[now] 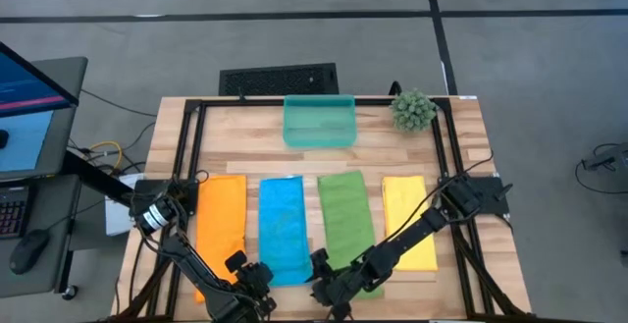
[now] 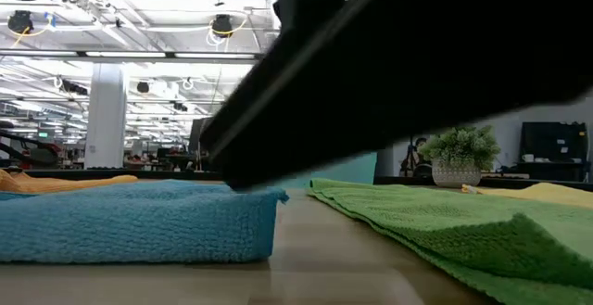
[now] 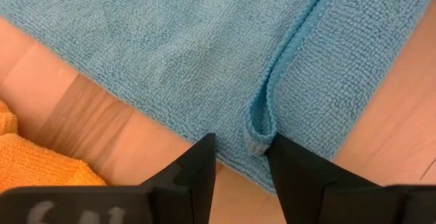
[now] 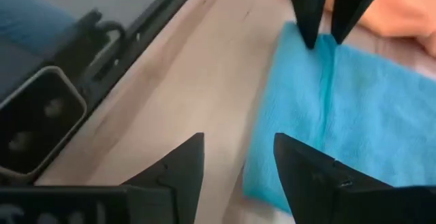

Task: Roll microfiber towels into tight, uniform cylinder then place into a basket
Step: Roll the blue towel

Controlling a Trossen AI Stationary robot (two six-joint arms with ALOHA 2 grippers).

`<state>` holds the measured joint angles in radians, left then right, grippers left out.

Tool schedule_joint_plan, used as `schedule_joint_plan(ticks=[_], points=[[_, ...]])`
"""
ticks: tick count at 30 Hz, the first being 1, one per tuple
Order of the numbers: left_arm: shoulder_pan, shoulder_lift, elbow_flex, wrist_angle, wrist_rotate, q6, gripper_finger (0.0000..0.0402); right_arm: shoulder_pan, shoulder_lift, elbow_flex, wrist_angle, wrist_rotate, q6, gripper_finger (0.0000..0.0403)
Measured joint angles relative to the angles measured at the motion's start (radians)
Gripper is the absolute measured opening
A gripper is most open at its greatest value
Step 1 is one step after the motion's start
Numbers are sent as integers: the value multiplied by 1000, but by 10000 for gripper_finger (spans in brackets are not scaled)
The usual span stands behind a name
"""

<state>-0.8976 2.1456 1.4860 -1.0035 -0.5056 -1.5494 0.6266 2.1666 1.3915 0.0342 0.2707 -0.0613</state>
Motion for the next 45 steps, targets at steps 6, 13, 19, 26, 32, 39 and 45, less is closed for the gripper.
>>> schedule_joint_plan(ticks=[6, 13, 19, 26, 32, 39, 45], points=[[0, 0, 0, 0, 0, 8, 125, -16, -3, -1, 5, 0, 25, 177], [0, 0, 0, 0, 0, 9, 125, -26, 66, 1, 21, -22, 35, 165], [0, 0, 0, 0, 0, 9, 125, -40, 74, 3, 15, -15, 73, 164], [-2, 0, 0, 1, 4, 9, 125, -44, 71, 3, 10, -18, 86, 164], [-5, 0, 0, 0, 8, -1, 125, -48, 70, 2, 5, -15, 98, 158], [-5, 0, 0, 0, 9, -2, 125, -34, 70, 47, -74, 1, 80, 155], [-6, 0, 0, 0, 10, -3, 125, -37, 70, 117, -196, 0, 136, 177]])
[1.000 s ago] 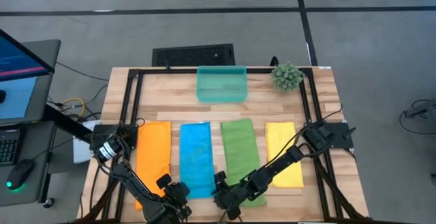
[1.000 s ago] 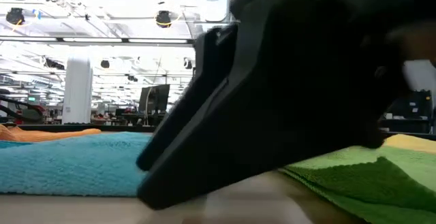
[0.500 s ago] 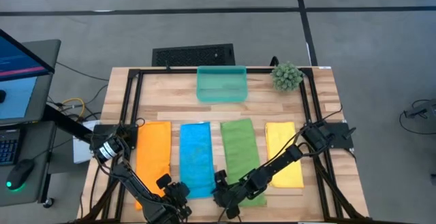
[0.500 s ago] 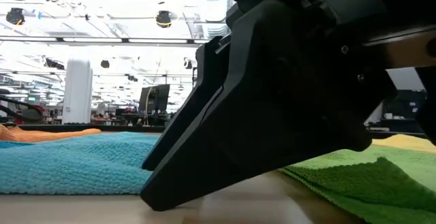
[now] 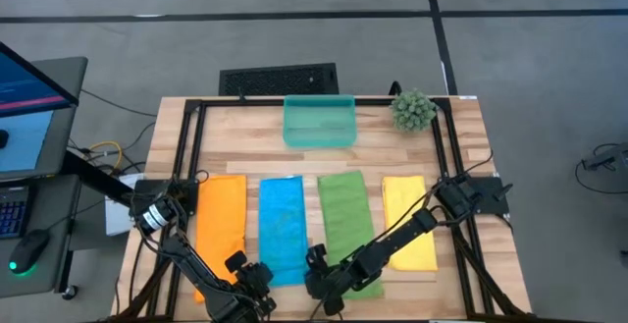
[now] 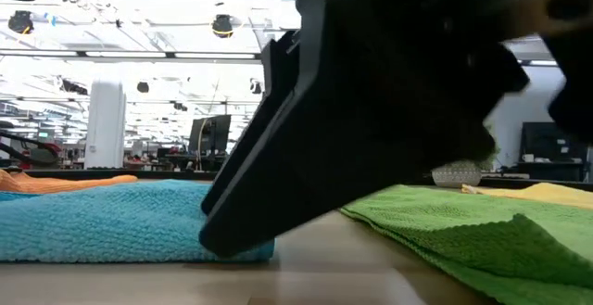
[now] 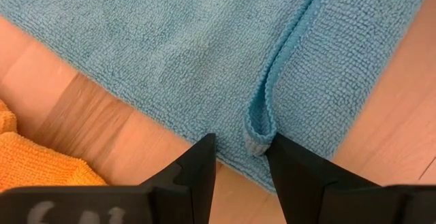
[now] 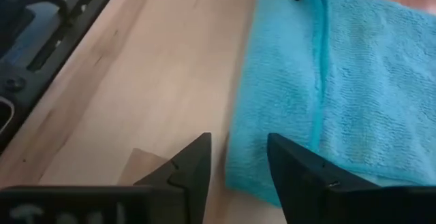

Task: Roll microfiber towels into tight, uniform cylinder then place into a basket
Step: Roll the blue towel

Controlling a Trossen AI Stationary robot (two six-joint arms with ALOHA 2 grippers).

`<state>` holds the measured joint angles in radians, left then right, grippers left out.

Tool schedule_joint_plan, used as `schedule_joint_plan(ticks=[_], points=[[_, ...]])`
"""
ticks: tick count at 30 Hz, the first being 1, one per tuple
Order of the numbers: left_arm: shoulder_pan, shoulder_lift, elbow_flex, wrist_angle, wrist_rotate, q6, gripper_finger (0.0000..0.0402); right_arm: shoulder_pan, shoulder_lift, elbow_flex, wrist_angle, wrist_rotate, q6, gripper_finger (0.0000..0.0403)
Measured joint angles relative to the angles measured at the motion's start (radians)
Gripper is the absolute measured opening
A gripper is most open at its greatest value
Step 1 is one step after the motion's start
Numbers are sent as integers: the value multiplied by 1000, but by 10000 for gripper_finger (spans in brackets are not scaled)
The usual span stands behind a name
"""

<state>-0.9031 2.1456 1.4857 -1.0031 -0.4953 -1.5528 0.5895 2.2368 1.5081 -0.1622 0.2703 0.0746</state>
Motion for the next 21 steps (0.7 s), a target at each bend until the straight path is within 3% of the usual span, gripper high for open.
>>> schedule_joint_plan(ticks=[8, 21], points=[[0, 0, 0, 0, 0, 0, 125, -8, 0, 42, -72, -5, 5, 215], [0, 0, 0, 0, 0, 0, 125, -10, 4, 43, -68, -11, 15, 219]])
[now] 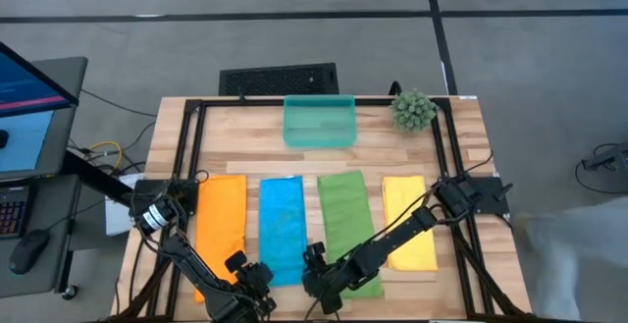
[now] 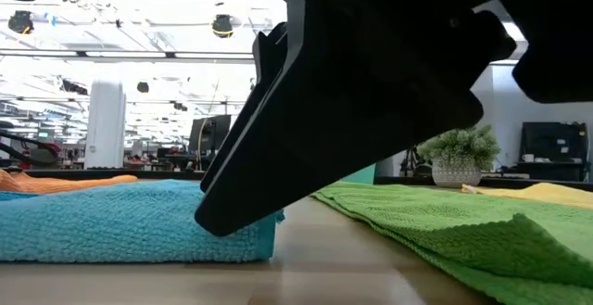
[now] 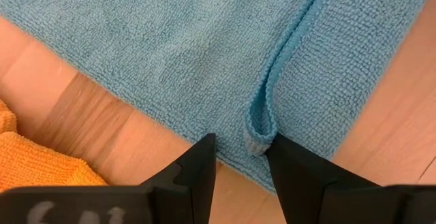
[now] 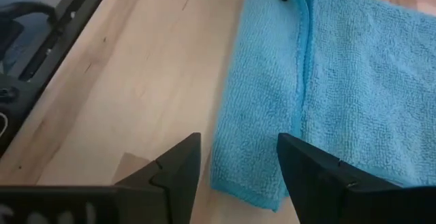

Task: Roll microfiber towels into tight, uniform cylinder then place into a basket
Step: Roll the blue towel

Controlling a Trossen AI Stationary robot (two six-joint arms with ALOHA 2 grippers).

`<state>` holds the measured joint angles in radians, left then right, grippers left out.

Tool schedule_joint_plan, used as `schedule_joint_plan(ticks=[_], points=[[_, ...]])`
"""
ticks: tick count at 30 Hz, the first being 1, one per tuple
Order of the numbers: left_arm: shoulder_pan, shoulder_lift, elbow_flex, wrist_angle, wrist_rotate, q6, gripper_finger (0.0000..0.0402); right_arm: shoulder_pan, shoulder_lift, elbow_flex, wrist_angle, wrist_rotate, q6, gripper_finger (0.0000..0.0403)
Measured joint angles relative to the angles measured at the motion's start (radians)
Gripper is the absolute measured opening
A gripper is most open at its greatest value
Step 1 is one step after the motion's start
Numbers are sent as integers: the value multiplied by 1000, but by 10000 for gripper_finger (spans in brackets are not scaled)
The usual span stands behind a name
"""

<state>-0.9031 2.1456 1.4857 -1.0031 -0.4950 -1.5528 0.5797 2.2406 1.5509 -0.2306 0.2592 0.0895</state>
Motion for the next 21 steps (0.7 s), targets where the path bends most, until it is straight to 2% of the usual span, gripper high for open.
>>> schedule_joint_plan(ticks=[6, 15, 21], points=[[0, -1, 0, 0, 13, 0, 125, -5, 45, 5, 20, -12, 36, 219], [0, -1, 0, 0, 21, 33, 126, -26, 42, 3, 15, -32, 103, 216], [0, -3, 0, -2, 38, 44, 153, -25, 43, 3, 13, -26, 104, 190]])
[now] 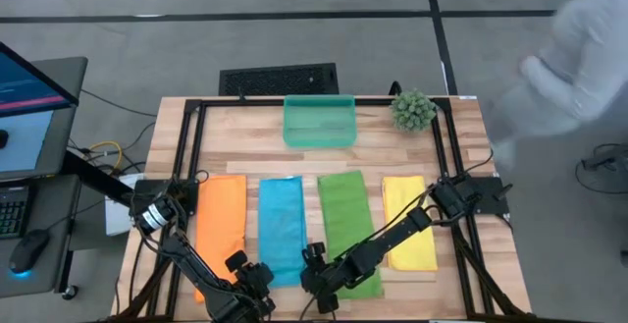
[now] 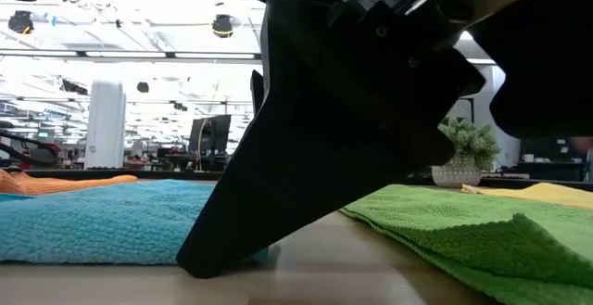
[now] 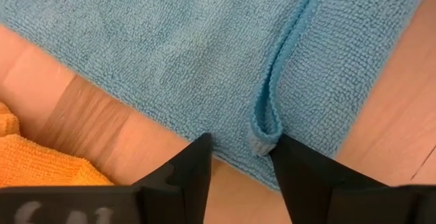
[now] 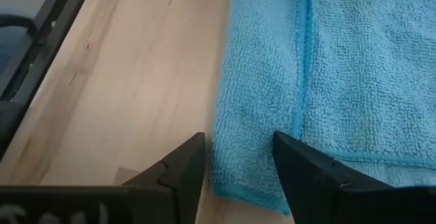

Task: Roll microfiber towels into tight, uniform cylinder then place into a basket
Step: Roll the blue towel

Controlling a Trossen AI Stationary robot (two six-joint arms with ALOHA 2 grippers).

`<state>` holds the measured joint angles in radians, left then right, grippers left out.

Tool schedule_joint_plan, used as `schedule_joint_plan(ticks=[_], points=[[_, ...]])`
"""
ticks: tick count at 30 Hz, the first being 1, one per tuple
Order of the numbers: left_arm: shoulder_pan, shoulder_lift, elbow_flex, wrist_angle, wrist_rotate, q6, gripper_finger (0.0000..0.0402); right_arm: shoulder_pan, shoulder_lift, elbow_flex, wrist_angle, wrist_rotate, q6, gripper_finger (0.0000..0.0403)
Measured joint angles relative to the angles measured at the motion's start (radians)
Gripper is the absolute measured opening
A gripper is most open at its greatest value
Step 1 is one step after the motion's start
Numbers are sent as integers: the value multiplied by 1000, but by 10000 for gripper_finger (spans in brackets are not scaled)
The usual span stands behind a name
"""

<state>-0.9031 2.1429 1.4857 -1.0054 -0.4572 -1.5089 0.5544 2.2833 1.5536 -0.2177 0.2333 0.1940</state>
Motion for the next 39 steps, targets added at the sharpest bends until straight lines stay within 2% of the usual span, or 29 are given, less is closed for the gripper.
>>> schedule_joint_plan(ticks=[4, 7, 12, 20, 24, 31, 34, 39], points=[[1, 0, 0, -3, 1, 23, 184, 0, 0, -1, -2, 4, 0, 171], [3, 0, 14, -13, 4, 112, 197, 0, 1, -1, -3, 4, 0, 162], [-21, 5, 85, -85, -30, 220, 197, -1, 1, -2, -3, 3, 0, 157], [-83, 5, 167, -66, -120, 329, 195, -1, 1, -2, -6, 2, 8, 153], [-108, 4, 140, 7, -177, 375, 195, -1, 1, -3, -6, 2, 9, 147], [-81, 4, 60, 70, -179, 425, 195, -2, 1, -3, -3, 3, 10, 136], [-60, 4, 40, 85, -174, 432, 195, -2, 0, -3, -1, 3, 10, 133], [-40, 1, -11, 144, -105, 453, 194, -2, 0, -4, 5, 2, 10, 132]])
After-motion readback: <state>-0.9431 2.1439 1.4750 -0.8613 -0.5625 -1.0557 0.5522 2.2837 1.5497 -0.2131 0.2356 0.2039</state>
